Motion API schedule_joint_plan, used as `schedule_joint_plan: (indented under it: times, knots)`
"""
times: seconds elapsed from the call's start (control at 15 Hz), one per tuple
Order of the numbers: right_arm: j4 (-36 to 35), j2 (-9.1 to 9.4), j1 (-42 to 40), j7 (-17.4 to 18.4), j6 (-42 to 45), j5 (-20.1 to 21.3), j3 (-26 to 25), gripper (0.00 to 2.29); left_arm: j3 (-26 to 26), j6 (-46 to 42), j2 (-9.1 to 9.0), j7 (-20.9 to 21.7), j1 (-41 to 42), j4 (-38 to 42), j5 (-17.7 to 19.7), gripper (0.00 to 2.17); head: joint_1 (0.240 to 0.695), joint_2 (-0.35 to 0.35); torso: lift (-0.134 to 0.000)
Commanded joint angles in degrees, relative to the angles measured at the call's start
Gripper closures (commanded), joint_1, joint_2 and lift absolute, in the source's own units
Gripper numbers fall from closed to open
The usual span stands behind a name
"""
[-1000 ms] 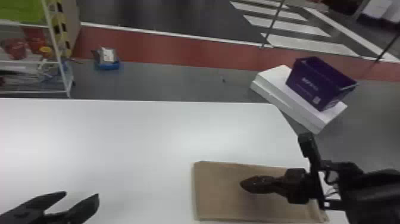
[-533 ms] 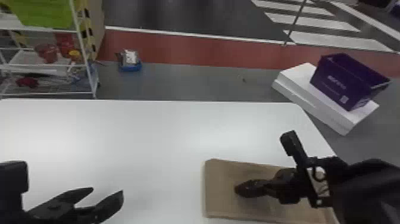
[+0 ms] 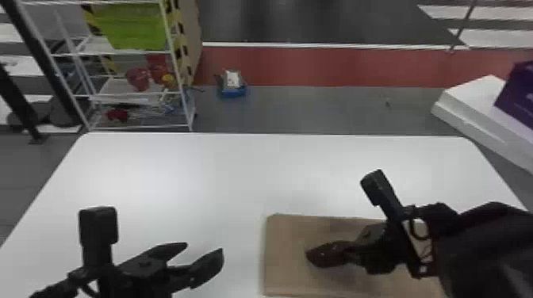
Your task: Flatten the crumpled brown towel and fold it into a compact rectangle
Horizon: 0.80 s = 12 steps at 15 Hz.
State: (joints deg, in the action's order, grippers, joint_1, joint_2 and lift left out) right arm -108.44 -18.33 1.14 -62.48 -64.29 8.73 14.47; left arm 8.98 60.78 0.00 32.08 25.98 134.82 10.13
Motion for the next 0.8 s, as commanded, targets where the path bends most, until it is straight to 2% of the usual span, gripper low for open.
schedule_joint_plan:
  times: [0.0, 0.13, 0.27, 0.67, 0.73]
  knots:
    - [0.0, 2.78, 1.5, 0.0, -0.7, 1.6, 4.2, 1.29, 0.3, 0.0, -0.15, 0.0, 0.1, 0.2, 0.1, 0.08, 0.695, 0.051, -0.124]
    - [-0.2, 3.83, 1.5, 0.0, -0.7, 1.6, 5.5, 1.29, 0.3, 0.0, -0.15, 0.1, 0.2, 0.4, 0.1, 0.08, 0.695, 0.098, -0.124]
    - [-0.5, 3.83, 1.6, 0.0, -1.1, 1.7, 5.7, 1.29, 0.3, 0.0, -0.15, 0.0, 0.3, 0.5, 0.2, 0.08, 0.695, 0.151, -0.124]
    - [-1.5, 3.48, 0.6, 0.0, -1.1, 1.6, 4.8, 1.27, 0.2, 0.0, -0.15, 0.1, 0.2, 0.5, 0.2, 0.08, 0.695, 0.16, -0.124]
    - [-2.7, 3.48, 0.3, -0.1, -0.5, 0.9, 3.9, 1.07, 0.2, 0.0, -0.15, 0.1, 0.2, 0.7, 0.2, 0.08, 0.695, 0.158, -0.124]
